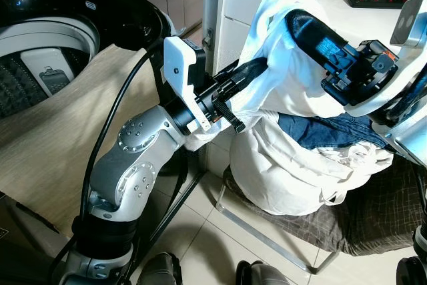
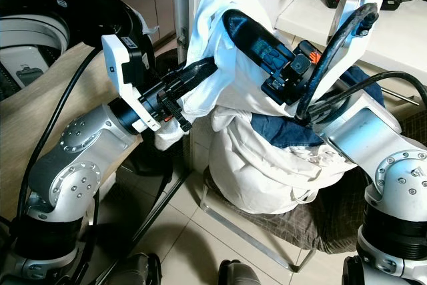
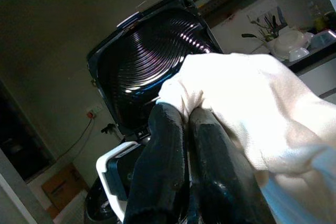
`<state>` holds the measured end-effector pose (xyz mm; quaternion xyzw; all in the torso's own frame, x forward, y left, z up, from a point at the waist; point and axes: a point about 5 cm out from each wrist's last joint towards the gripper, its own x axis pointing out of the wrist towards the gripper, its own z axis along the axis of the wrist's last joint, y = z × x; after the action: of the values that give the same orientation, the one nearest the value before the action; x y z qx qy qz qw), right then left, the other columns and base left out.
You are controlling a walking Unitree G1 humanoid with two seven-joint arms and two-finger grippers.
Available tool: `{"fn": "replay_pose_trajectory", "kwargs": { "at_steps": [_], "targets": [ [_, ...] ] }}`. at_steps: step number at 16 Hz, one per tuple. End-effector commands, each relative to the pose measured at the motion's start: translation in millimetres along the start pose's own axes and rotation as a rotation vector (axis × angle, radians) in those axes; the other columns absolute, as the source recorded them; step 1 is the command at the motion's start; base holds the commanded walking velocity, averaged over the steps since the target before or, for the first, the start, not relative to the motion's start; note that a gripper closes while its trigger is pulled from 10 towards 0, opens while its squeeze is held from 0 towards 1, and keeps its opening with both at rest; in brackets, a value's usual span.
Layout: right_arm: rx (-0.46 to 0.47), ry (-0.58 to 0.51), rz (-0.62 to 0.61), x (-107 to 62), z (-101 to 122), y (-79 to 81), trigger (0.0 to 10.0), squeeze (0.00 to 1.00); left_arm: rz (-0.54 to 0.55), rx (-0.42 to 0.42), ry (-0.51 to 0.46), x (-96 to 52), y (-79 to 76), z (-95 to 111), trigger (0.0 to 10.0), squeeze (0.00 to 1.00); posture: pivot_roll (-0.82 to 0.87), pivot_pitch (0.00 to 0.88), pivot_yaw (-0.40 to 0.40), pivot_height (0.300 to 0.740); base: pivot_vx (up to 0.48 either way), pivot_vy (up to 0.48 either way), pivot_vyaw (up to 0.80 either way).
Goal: Clothes washing
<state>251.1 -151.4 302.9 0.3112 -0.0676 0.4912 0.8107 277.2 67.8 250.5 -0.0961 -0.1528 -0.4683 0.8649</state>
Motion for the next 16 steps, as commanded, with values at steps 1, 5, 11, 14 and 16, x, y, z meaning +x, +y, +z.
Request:
{"fn": "replay_pose_trajectory", "kwargs": {
  "at_steps": [1, 5, 11, 14, 16],
  "targets": [
    [-0.022, 0.004, 0.021, 1.4, 2.0, 6.4, 0.0, 0.00, 0.024, 0.016, 0.002, -1.6, 3.2, -0.6, 0.0, 0.00, -0.10, 0.086, -0.030, 0.740, 0.000, 0.000, 0.00],
    [-0.023, 0.006, 0.008, -0.4, 1.2, 5.0, 0.0, 0.00, 0.108, 0.041, -0.070, -4.0, 13.3, 6.3, 0.0, 0.00, -0.10, 0.086, -0.031, 0.740, 0.000, 0.000, 0.00],
    [-0.032, 0.024, -0.019, -1.9, -2.9, 1.6, 0.0, 0.00, 0.224, 0.094, -0.163, -6.8, 26.6, 18.2, 0.0, 0.00, -0.10, 0.087, -0.032, 0.740, 0.000, 0.000, 0.00],
    [-0.044, 0.047, -0.068, -2.2, -5.2, -4.0, 10.0, 1.00, 0.237, 0.105, -0.169, -6.8, 28.2, 19.2, 0.0, 0.00, -0.10, 0.084, -0.030, 0.740, 0.000, 0.000, 0.00],
    [-0.049, 0.065, -0.068, -3.3, -6.1, -4.5, 10.0, 1.00, 0.278, 0.139, -0.156, -8.2, 37.1, 21.9, 0.0, 0.00, -0.10, 0.072, -0.028, 0.740, 0.000, 0.000, 0.00]
  ]
}}
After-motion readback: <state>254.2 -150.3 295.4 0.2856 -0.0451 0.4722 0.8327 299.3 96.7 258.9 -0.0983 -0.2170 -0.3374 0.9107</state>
